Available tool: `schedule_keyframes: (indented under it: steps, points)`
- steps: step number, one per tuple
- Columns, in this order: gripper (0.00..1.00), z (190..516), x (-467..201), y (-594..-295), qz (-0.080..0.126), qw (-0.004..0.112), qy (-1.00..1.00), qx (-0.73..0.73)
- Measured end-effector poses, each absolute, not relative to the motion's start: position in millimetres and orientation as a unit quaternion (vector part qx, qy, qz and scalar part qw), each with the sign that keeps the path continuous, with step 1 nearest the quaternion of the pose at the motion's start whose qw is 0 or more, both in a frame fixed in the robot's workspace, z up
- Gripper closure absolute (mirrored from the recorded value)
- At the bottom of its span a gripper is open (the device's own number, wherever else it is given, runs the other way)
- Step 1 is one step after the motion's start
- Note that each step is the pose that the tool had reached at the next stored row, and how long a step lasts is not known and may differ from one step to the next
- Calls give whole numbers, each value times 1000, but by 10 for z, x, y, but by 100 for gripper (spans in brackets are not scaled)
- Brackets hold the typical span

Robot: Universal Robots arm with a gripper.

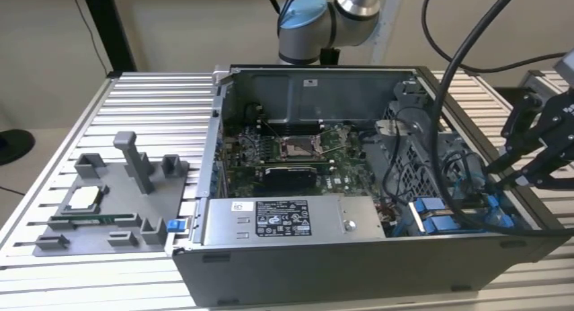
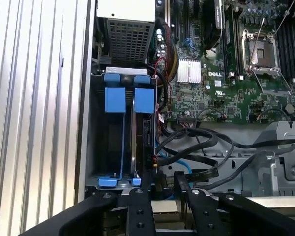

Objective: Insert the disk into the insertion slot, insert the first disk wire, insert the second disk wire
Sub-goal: 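Insert the second disk wire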

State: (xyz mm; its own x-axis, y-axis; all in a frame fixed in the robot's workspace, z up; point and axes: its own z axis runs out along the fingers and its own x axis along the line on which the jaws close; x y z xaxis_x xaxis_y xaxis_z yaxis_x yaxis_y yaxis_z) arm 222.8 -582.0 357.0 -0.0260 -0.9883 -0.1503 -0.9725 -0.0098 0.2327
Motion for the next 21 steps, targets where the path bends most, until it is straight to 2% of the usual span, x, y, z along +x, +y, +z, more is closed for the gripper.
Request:
schedule_keyframes:
  steps: [21]
  points:
    - [0,3527,2232,-5822,-138,28,-703,697]
